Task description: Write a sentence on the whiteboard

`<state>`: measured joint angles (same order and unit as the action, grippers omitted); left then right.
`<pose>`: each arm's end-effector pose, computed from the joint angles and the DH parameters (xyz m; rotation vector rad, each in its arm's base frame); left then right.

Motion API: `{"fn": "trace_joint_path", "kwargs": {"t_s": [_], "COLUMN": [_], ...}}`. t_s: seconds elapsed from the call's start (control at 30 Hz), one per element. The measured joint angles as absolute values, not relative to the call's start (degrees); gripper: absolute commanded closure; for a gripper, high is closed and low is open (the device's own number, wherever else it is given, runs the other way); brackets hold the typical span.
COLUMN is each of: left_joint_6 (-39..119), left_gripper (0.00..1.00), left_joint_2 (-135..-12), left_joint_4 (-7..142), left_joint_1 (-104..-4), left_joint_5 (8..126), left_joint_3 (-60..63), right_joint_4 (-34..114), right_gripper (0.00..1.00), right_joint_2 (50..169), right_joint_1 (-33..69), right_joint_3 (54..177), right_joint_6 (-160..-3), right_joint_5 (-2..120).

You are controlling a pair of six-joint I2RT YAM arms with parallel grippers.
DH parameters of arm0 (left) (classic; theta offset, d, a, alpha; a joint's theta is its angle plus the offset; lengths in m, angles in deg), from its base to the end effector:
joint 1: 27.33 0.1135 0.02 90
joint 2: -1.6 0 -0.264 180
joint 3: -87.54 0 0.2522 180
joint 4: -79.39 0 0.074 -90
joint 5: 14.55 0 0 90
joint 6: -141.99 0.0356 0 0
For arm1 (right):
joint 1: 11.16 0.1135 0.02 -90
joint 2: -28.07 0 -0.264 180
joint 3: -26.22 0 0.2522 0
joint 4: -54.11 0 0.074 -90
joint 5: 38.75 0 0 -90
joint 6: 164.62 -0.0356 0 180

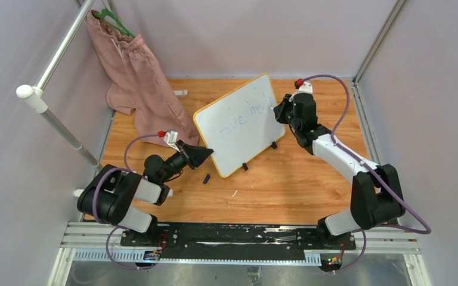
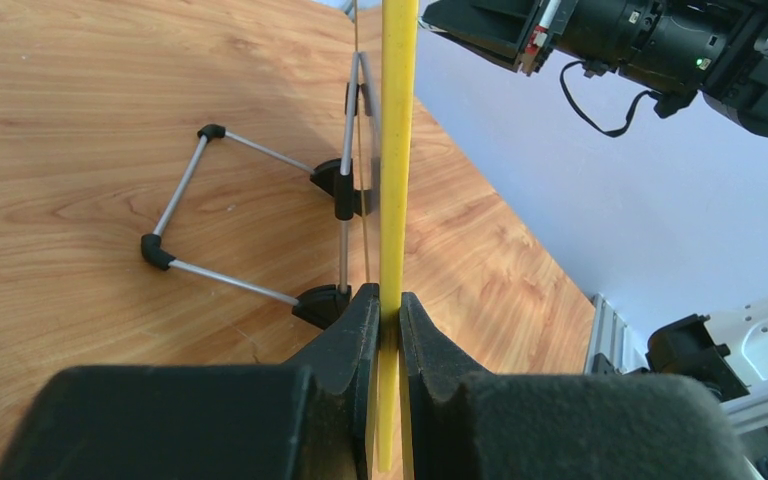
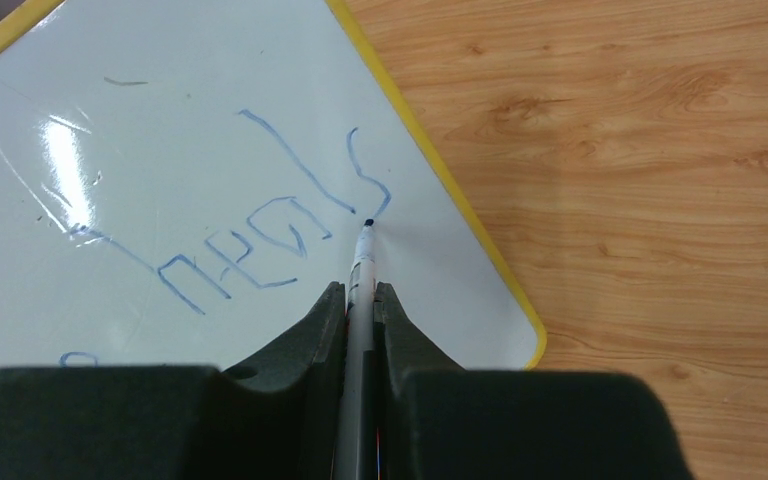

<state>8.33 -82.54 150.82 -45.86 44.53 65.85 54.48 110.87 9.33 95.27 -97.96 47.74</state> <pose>0.1961 -0.0850 0.1688 0.1466 1.5587 -1.2531 0.3178 0.1164 0.2901 0.0898 1.8287 0.4877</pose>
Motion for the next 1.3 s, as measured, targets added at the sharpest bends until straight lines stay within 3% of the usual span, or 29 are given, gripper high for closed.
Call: {"fn": "trace_joint_path", "kwargs": {"t_s": [0.37, 0.77, 1.03, 1.3], "left_joint_6": [8.3, 8.4, 8.7, 9.2], "left_gripper": [1.0, 1.0, 1.0, 1.0], "left_joint_2": [-82.7, -84.6, -85.3, -85.9], "left_joint_4": [150.8, 151.4, 151.8, 151.9], "left_joint_1": [-45.9, -45.9, -45.9, -45.9], "left_joint_5": [44.6, 44.8, 45.2, 46.0], "left_joint_3": [65.9, 65.9, 65.9, 65.9], "right_joint_4": [50.9, 50.0, 52.4, 59.2], "right_gripper": [1.0, 1.0, 1.0, 1.0], "right_joint_2": [108.1, 90.5, 89.1, 93.4], "right_joint_1": [10.5, 11.6, 25.7, 30.1], "right_joint_3": [95.1, 88.0, 82.9, 81.4], "right_joint_6": [-99.4, -98.5, -91.3, -90.3], "right_joint_5": [50.0, 50.3, 54.7, 57.6]}}
